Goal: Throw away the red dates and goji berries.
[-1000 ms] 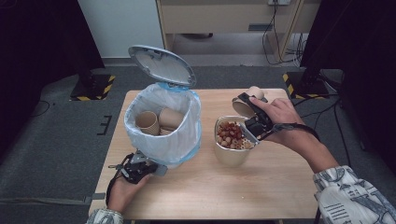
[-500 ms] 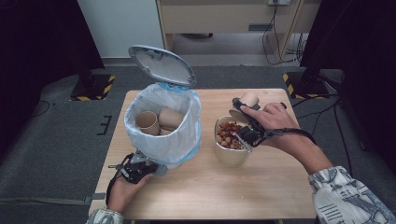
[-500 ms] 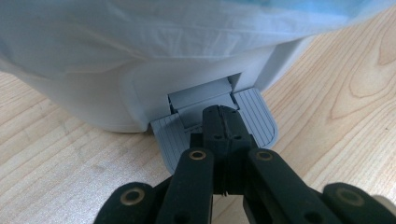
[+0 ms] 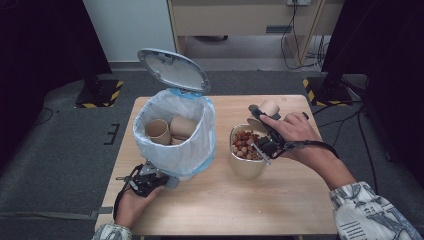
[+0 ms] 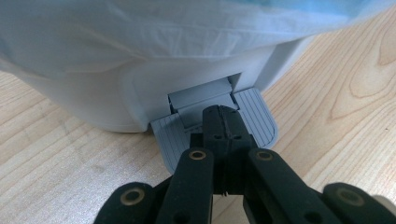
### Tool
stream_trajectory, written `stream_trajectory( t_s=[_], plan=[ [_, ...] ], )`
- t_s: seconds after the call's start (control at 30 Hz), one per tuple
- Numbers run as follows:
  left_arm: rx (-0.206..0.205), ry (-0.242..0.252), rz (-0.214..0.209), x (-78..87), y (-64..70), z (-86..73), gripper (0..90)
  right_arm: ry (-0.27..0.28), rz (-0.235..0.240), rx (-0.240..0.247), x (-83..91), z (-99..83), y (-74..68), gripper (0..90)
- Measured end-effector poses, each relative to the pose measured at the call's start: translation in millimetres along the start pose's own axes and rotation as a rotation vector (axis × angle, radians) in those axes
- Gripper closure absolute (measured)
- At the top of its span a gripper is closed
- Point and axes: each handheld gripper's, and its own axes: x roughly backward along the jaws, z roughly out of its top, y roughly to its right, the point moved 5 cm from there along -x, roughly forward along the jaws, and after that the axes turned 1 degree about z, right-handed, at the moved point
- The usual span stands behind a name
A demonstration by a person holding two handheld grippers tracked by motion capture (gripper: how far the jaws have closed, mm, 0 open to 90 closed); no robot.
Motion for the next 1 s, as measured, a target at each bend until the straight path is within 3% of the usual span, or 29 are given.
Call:
stream_trajectory(
  t_s=[0.17, 0.43, 0.8, 1.0],
  plan=[
    [0.001, 0.001, -0.002, 0.0, -0.2, -0.1, 89.9, 0.004, 0.008, -0.021, 1.2, -2.5, 4.3, 31.0],
    [0.001, 0.001, -0.002, 0.0, -0.2, -0.1, 90.0, 0.026, 0.005, -0.141, -1.8, -7.7, 10.5, 30.7],
    [0.0, 0.001, -0.002, 0.0, -0.3, -0.1, 89.9, 0.056, -0.002, -0.263, -4.6, -10.8, 19.9, 30.6],
    [0.001, 0.001, -0.004, 0.0, -0.3, -0.1, 89.9, 0.066, -0.005, -0.294, -5.9, -12.4, 23.3, 30.6]
  ],
)
